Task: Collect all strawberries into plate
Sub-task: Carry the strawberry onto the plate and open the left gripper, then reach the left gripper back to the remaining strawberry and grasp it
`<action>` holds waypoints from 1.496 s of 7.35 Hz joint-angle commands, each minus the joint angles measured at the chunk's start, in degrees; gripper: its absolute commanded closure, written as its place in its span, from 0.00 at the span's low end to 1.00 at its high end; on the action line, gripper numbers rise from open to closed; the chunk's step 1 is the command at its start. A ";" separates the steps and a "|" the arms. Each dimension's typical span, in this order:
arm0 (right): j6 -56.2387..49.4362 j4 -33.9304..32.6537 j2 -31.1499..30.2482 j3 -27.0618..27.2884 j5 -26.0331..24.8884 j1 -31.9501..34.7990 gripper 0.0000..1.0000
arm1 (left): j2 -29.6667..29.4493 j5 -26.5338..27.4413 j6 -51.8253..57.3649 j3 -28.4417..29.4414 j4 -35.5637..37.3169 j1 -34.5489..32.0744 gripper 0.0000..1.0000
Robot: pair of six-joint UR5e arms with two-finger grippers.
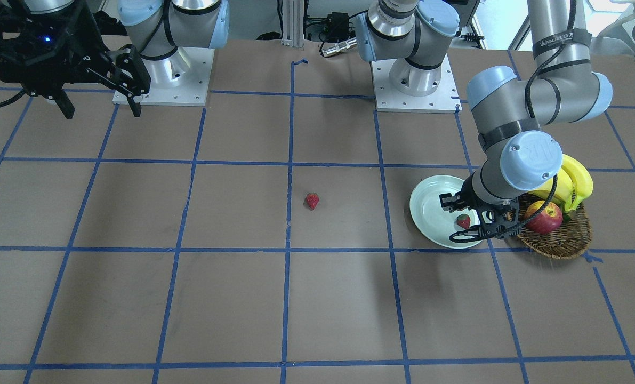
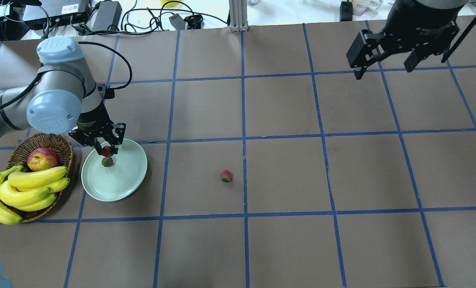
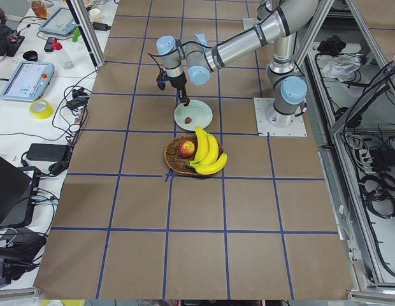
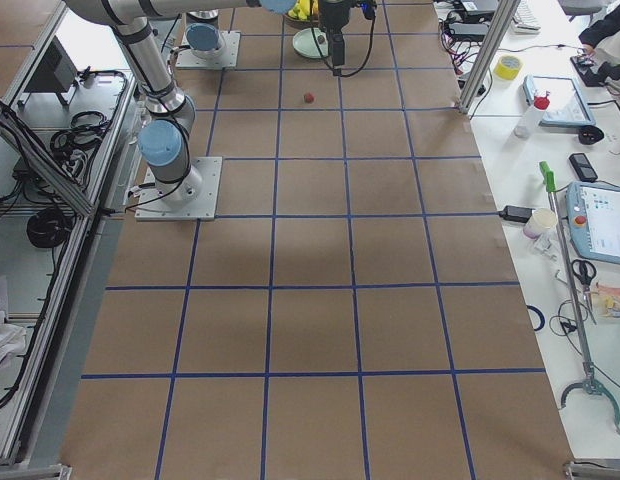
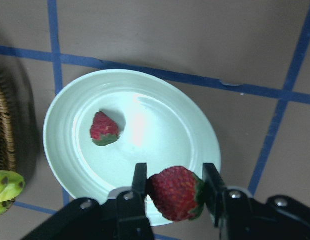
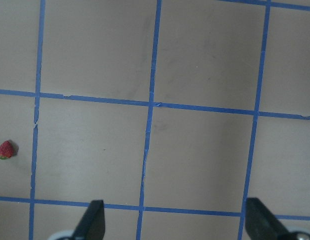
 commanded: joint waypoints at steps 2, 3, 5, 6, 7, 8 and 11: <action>0.02 -0.03 0.09 0.00 0.03 0.00 0.00 | -0.13 -0.33 0.17 -1.37 0.19 0.38 0.09; -0.07 -0.03 0.09 0.00 0.03 0.00 0.00 | 0.05 -0.41 0.26 -1.20 0.28 0.38 0.00; 0.02 -0.12 0.09 0.00 0.03 0.00 0.00 | 0.14 -3.29 0.00 -0.58 0.28 -0.32 0.00; 0.02 -0.12 0.09 -0.09 0.03 0.00 0.00 | 0.66 -8.36 -3.31 -0.06 0.28 -1.45 0.00; 0.11 -0.12 0.09 -0.09 0.03 0.00 0.00 | 1.10 -9.72 -9.35 0.81 0.45 -5.20 0.00; -0.07 -0.55 0.09 -0.09 0.03 0.00 0.00 | 1.54 -11.65 -15.07 1.69 1.67 -10.20 0.00; -0.16 -1.88 0.09 0.00 0.03 0.00 0.00 | -1.09 -20.09 -29.06 0.83 8.08 -19.62 0.00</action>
